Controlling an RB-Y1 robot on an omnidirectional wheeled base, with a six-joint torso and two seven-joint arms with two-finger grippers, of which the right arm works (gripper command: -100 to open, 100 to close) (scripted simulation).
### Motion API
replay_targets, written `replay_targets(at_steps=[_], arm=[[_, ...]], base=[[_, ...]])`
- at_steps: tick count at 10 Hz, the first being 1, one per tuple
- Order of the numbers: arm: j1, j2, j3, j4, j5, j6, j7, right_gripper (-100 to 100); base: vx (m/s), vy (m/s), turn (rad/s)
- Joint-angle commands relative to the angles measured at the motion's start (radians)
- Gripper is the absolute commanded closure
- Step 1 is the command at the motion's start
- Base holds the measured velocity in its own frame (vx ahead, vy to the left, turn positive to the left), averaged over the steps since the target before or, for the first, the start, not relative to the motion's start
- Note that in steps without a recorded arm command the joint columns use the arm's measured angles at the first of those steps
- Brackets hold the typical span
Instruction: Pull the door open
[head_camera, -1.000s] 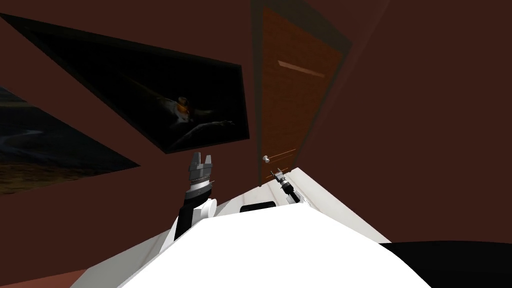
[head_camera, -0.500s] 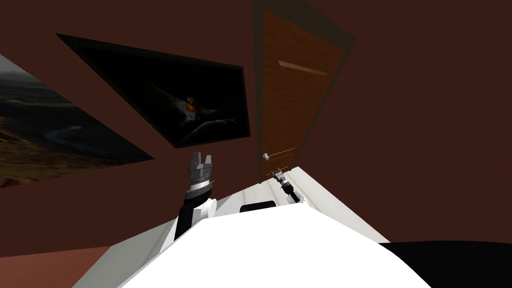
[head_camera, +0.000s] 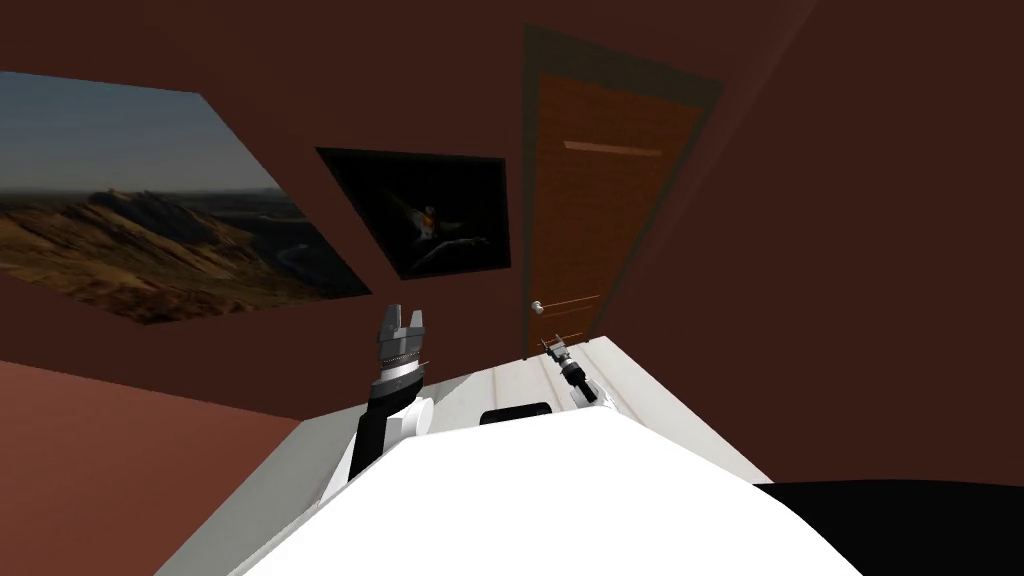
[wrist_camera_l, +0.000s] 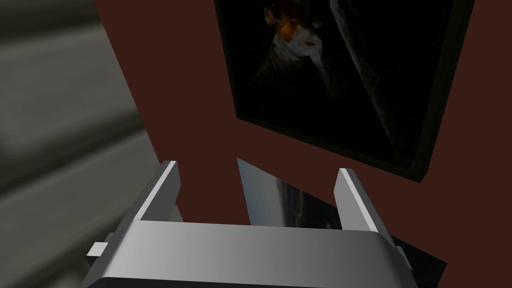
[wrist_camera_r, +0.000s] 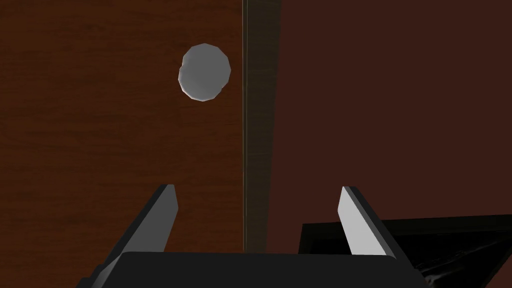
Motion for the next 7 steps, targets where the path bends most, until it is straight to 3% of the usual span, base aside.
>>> replay_targets(at_steps=[1,4,7], arm=[[-0.019,0.016,-0.026,0.018,0.001,0.007,0.03,-100],[-0.046,0.058,-0.076,0.038,0.004,0.027,0.081,-100],[-0.064,0.096,-0.109,0.051,0.006,0.04,0.114,-100]], base=[[-0.12,0.023,0.299],[0.007,-0.009,0.195],[0.167,-0.062,0.082]])
